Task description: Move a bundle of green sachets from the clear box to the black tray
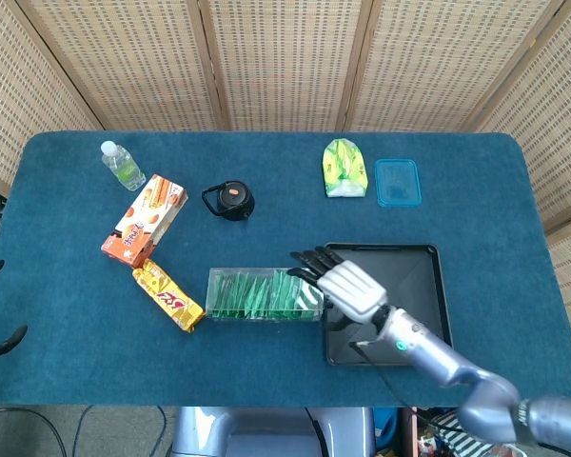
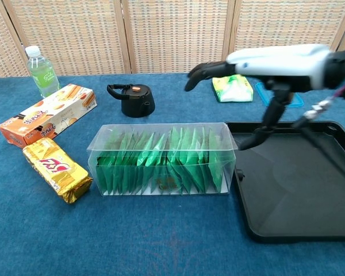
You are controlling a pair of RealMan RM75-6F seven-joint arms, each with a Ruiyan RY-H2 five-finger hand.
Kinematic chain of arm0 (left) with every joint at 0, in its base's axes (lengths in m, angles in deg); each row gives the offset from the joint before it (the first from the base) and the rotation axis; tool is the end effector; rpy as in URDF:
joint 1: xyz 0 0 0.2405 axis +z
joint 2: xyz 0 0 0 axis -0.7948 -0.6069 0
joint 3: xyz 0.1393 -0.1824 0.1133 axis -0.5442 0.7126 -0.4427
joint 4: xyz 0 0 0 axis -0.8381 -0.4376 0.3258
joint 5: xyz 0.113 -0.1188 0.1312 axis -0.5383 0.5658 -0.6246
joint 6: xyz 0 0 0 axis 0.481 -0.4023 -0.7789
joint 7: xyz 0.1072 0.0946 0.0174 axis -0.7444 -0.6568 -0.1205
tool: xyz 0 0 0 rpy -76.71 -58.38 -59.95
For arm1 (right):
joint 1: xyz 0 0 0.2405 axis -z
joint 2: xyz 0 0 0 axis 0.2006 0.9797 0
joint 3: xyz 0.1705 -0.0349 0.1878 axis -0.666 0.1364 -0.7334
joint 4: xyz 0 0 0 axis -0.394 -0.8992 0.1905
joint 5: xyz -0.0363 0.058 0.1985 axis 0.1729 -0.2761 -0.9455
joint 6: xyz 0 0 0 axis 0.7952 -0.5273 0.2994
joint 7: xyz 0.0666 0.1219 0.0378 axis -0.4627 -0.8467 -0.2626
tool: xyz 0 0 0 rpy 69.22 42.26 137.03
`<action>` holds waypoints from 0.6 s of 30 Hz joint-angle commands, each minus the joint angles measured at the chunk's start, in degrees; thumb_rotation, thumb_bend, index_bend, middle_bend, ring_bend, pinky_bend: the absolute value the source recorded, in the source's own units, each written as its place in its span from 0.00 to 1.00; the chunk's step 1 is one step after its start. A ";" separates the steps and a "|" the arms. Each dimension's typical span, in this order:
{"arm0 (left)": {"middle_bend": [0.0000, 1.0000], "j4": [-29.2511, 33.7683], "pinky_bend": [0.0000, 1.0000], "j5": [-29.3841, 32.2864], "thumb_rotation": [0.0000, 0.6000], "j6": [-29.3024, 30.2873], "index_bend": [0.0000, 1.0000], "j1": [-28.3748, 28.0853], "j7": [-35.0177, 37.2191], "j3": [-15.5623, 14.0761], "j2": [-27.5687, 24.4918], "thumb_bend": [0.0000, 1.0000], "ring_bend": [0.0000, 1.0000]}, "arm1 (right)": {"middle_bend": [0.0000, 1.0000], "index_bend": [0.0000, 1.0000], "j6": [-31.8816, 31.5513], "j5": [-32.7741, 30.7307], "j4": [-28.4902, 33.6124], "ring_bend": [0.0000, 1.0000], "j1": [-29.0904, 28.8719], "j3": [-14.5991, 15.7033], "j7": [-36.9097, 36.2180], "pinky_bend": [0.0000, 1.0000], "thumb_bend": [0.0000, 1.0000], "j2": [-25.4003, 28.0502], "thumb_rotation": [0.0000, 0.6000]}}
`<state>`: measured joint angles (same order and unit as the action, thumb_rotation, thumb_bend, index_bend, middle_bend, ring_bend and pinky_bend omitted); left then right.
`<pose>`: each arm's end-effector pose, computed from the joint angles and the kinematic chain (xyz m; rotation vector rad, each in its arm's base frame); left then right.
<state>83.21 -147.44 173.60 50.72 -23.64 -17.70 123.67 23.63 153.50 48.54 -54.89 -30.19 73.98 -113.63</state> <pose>-0.3040 0.1669 0.1871 -1.3268 -0.8267 -0.8918 -0.0847 -0.3087 0.0409 2.1946 -0.9329 1.0612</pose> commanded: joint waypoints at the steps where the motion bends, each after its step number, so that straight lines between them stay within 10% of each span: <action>1: 0.00 -0.12 0.00 0.26 1.00 -0.30 0.00 -0.17 0.00 0.09 0.03 0.23 0.00 | 0.00 0.17 1.66 -10.89 -2.58 0.00 -5.85 -1.63 10.44 0.00 0.30 -6.35 1.00; 18: 0.00 -0.24 0.00 1.05 1.00 -1.97 0.00 -0.87 1.31 0.01 -0.37 0.23 0.00 | 0.00 0.17 -6.43 -35.08 -2.35 0.00 -16.51 2.04 26.33 0.00 0.31 -13.00 1.00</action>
<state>82.97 -146.39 171.63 49.86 -22.34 -17.69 123.31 17.48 118.73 46.14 -71.14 -28.40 100.04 -126.36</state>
